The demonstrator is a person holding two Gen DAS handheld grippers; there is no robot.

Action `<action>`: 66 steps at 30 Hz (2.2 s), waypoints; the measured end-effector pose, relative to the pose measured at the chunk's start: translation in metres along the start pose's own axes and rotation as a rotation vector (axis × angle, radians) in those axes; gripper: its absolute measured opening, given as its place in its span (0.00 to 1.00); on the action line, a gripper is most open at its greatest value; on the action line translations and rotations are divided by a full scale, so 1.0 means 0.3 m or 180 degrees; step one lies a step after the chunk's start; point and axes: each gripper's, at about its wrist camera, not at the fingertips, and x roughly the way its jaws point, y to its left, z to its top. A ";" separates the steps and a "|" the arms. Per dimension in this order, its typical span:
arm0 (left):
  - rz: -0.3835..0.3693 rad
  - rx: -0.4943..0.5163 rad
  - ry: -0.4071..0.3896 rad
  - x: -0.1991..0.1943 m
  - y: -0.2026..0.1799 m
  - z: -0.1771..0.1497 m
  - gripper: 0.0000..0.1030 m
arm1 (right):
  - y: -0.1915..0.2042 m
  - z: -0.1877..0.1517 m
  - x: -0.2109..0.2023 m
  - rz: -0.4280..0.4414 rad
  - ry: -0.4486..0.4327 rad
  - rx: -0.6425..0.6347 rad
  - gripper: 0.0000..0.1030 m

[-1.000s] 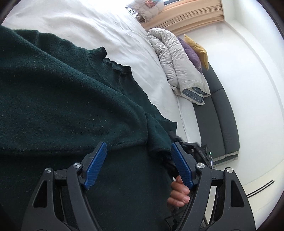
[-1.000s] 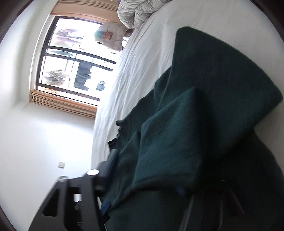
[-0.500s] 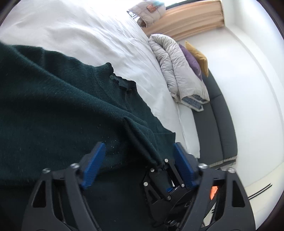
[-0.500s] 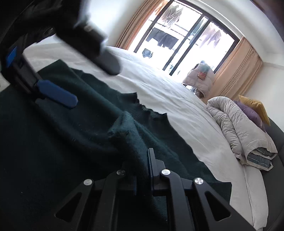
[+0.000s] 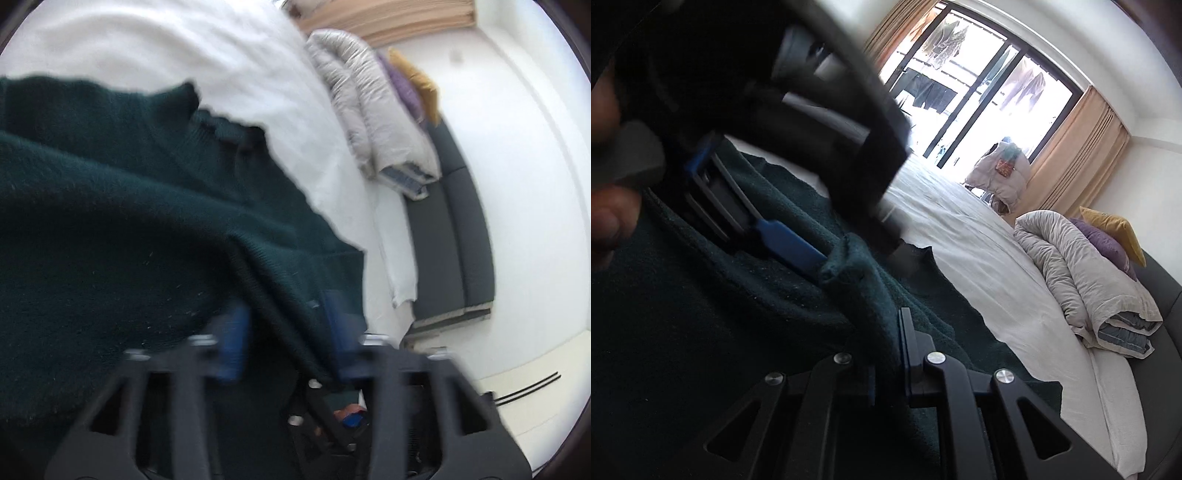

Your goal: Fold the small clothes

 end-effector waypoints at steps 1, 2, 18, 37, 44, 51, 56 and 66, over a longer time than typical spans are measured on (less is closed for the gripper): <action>-0.0004 0.0001 0.0038 0.016 0.005 0.000 0.26 | -0.005 0.001 0.001 0.0012 0.0004 0.0027 0.11; -0.0028 -0.0011 0.0042 0.021 0.008 -0.001 0.20 | -0.018 -0.003 0.012 0.0038 0.0025 0.0056 0.11; 0.0021 0.0482 -0.0300 -0.096 -0.199 0.025 0.08 | -0.525 -0.536 -0.011 0.1885 0.0470 0.4805 0.66; 0.0271 0.0316 -0.0807 -0.313 -0.037 0.048 0.08 | -0.684 -0.602 0.210 0.1763 -0.0072 0.5680 0.72; 0.0380 0.0261 -0.0804 -0.293 0.088 0.045 0.08 | -0.692 -0.562 0.204 0.1862 -0.0079 0.5348 0.73; 0.0561 0.0386 -0.0771 -0.290 0.104 0.032 0.08 | -0.713 -0.590 0.242 0.1839 -0.0095 0.5357 0.64; 0.0654 0.0221 -0.0643 -0.249 0.222 -0.013 0.08 | -0.708 -0.621 0.263 0.1840 0.0072 0.5359 0.52; 0.0783 0.0327 -0.0624 -0.228 0.213 -0.023 0.08 | -0.664 -0.638 0.116 0.1843 0.0125 0.5338 0.76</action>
